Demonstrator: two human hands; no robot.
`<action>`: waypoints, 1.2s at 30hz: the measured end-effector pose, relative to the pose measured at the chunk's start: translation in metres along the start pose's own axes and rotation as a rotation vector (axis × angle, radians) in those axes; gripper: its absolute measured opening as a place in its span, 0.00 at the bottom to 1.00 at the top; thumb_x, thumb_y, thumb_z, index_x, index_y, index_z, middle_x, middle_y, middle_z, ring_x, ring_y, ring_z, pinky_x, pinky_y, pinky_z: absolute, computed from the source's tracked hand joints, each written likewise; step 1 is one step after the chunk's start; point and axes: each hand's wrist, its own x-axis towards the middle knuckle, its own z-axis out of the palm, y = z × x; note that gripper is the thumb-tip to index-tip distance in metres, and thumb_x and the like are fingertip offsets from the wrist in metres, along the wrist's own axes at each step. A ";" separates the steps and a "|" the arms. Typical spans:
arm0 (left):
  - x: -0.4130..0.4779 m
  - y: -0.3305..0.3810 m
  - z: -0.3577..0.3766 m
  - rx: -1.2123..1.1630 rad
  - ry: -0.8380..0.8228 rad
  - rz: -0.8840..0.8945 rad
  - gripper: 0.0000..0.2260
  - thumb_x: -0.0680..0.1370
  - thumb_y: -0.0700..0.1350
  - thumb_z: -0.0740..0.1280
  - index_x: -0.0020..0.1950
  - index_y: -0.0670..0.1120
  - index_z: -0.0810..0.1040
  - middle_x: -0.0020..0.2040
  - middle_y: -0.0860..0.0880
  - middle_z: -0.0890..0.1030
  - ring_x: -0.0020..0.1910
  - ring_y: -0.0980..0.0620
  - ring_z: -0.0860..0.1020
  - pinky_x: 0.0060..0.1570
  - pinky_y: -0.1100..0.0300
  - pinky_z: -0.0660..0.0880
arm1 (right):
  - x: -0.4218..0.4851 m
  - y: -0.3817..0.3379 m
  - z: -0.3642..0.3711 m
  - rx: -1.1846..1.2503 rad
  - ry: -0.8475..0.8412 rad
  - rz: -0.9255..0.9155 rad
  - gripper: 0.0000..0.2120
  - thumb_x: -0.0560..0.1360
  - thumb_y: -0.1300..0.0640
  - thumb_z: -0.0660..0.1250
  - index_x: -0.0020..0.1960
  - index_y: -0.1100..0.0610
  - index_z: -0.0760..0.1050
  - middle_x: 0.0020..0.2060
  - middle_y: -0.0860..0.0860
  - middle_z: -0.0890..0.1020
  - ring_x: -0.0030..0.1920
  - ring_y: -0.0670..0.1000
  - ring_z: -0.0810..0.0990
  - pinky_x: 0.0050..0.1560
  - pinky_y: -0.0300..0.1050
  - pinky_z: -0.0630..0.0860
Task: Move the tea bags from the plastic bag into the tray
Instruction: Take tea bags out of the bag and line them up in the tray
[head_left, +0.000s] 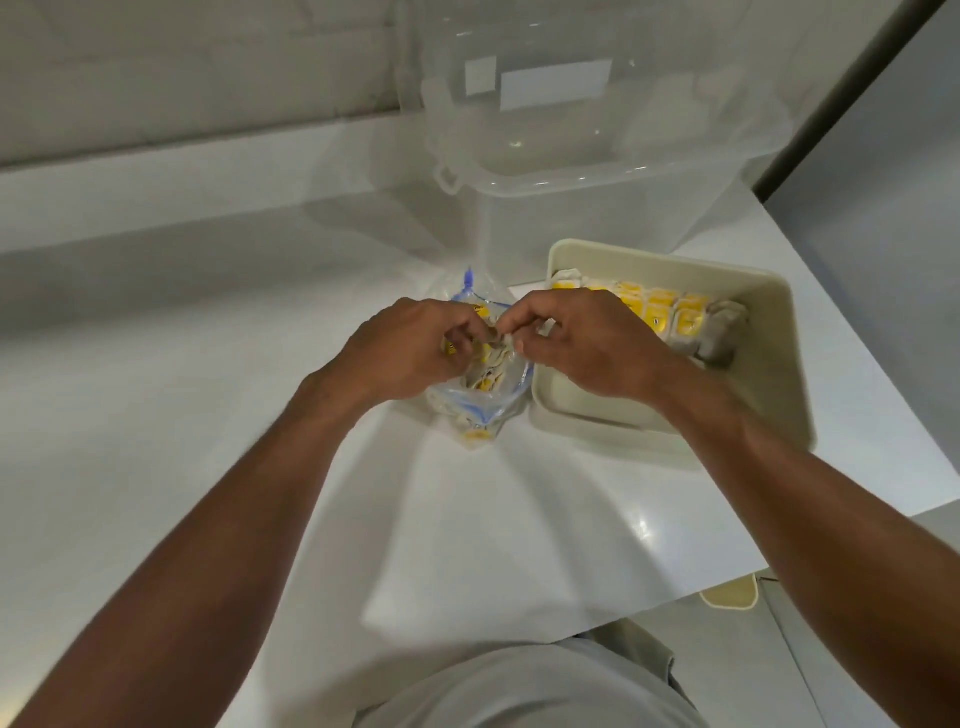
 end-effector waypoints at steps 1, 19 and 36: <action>0.000 -0.001 0.001 0.031 -0.013 -0.006 0.11 0.74 0.47 0.71 0.51 0.63 0.79 0.46 0.61 0.82 0.36 0.63 0.76 0.45 0.55 0.77 | 0.002 0.000 0.001 -0.043 0.001 -0.015 0.10 0.76 0.58 0.68 0.55 0.48 0.83 0.44 0.39 0.82 0.41 0.33 0.77 0.45 0.28 0.71; -0.029 -0.018 0.007 0.393 -0.013 -0.063 0.14 0.76 0.58 0.69 0.62 0.62 0.76 0.49 0.61 0.79 0.47 0.54 0.75 0.40 0.60 0.67 | -0.006 -0.007 0.031 -0.900 -0.064 -0.266 0.13 0.75 0.46 0.61 0.43 0.48 0.84 0.41 0.49 0.80 0.43 0.55 0.77 0.31 0.42 0.64; -0.026 -0.004 -0.017 -0.698 -0.099 -0.128 0.13 0.76 0.41 0.74 0.55 0.49 0.72 0.43 0.43 0.84 0.40 0.51 0.80 0.47 0.53 0.73 | 0.004 -0.009 0.027 -0.241 0.039 -0.084 0.24 0.71 0.51 0.73 0.65 0.43 0.74 0.47 0.40 0.82 0.46 0.45 0.73 0.46 0.43 0.71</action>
